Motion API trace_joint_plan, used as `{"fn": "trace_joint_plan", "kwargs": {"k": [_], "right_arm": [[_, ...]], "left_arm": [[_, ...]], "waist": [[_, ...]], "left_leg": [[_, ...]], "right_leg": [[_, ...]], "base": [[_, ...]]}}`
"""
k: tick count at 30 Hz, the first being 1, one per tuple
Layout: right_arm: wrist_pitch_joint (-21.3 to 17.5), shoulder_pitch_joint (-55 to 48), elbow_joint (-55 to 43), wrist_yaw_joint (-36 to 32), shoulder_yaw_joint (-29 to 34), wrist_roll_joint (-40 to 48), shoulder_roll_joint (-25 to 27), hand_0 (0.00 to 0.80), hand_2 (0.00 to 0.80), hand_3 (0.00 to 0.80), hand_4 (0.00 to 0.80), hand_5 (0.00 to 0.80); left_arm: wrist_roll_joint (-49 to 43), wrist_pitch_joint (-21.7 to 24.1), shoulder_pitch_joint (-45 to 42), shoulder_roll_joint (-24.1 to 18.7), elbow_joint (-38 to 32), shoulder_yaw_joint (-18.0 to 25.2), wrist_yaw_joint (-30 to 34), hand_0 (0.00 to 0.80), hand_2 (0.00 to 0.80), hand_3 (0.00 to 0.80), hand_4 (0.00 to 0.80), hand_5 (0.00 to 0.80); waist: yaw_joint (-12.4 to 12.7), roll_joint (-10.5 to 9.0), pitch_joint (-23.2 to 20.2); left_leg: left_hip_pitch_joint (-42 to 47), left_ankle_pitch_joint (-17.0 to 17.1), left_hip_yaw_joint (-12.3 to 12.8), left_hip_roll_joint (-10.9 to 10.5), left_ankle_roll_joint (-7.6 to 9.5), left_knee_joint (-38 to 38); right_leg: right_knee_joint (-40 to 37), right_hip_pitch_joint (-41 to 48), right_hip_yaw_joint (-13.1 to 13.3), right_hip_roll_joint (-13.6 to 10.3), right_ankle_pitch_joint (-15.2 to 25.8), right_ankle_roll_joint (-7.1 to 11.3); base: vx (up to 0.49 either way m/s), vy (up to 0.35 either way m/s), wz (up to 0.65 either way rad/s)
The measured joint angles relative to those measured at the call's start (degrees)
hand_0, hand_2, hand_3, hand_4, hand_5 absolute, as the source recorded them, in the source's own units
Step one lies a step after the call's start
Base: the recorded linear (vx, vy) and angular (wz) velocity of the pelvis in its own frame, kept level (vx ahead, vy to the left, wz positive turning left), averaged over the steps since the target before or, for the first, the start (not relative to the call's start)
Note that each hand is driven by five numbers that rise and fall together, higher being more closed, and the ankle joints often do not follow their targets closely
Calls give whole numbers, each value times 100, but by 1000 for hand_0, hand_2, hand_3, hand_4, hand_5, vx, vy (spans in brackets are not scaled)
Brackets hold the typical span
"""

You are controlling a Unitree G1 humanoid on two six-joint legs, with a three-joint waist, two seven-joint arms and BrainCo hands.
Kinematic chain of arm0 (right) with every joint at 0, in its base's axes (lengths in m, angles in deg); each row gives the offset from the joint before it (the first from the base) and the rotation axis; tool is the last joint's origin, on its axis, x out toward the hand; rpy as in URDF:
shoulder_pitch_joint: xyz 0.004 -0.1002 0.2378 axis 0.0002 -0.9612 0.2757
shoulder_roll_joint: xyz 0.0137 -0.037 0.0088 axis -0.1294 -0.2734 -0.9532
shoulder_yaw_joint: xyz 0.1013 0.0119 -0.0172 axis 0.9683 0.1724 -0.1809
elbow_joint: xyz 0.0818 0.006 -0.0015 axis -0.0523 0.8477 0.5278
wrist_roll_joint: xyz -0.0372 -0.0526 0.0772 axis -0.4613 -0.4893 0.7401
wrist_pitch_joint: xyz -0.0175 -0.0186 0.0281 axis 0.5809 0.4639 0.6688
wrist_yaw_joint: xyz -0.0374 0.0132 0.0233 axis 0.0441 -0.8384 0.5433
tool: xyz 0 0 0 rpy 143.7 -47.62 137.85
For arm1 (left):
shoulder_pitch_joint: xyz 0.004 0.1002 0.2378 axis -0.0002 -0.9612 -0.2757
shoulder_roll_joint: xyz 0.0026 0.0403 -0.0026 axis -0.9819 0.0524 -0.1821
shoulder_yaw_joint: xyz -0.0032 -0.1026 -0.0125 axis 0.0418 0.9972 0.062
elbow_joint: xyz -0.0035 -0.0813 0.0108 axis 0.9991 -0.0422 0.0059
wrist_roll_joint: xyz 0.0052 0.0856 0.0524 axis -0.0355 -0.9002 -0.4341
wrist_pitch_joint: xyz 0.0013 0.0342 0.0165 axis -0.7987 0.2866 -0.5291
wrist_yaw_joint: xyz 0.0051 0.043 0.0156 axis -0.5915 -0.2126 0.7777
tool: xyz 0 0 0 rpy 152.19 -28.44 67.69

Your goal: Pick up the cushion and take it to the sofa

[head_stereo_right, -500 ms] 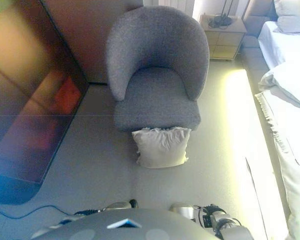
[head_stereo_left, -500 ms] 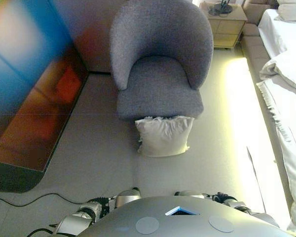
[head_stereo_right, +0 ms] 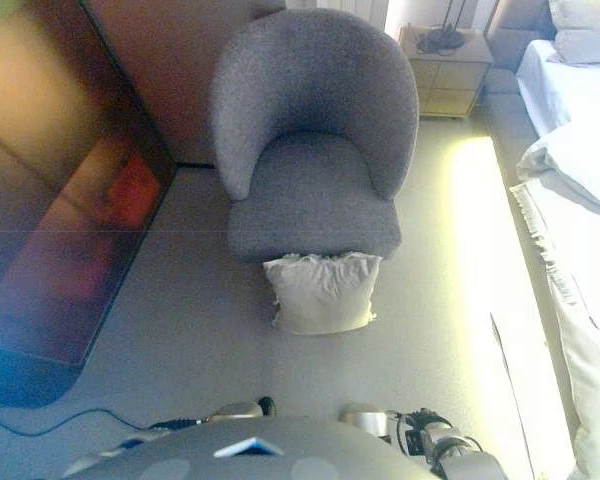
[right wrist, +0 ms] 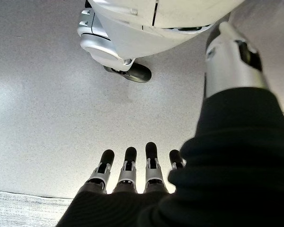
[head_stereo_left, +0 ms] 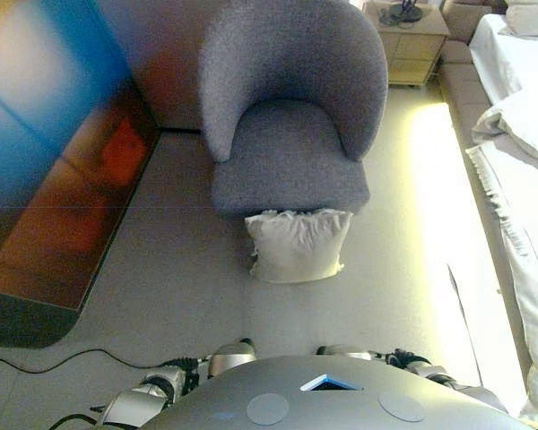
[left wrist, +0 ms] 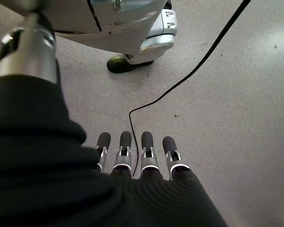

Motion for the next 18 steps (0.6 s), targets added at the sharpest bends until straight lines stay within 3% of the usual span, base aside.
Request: {"fn": "trace_joint_plan", "kwargs": {"k": [10,13,15,17,18], "right_arm": [[15,13,2,-3,-3,1,0,0,0,0,0,0],[37,88,7,-15,-5,3,-8,0,0,0,0,0],[88,333,13,-20,-5,3,-32,0,0,0,0,0],[132,515,16,-42,-7,2,-52,0,0,0,0,0],[135,552,22,-43,-6,1,-50,0,0,0,0,0]], "left_arm": [[-4,-38,3,0,-5,-1,-35,0,0,0,0,0],[-7,28,42,-5,31,6,-102,0,0,0,0,0],[-6,118,166,-44,106,136,-163,0,0,0,0,0],[4,158,336,-136,195,351,-173,0,0,0,0,0],[8,166,348,-151,214,401,-172,0,0,0,0,0]], "waist": [[3,-3,7],[17,-2,83],[65,-128,300],[187,-426,478],[225,-468,504]], "left_leg": [[42,-5,-28,26,-10,12],[-147,-70,-22,86,-92,393],[-609,-75,-89,121,-180,1135],[-1028,360,-175,31,-501,1775],[-1097,443,-199,21,-503,1881]], "right_leg": [[-47,83,-21,29,-7,13],[76,5,-20,48,-67,-40],[525,-329,-8,11,-246,-187],[844,-584,131,-186,-307,-288],[877,-606,148,-232,-320,-321]], "base": [[3,-74,2],[-63,-102,0],[-73,-96,-11],[-32,-80,-27],[64,-24,-27]]}}
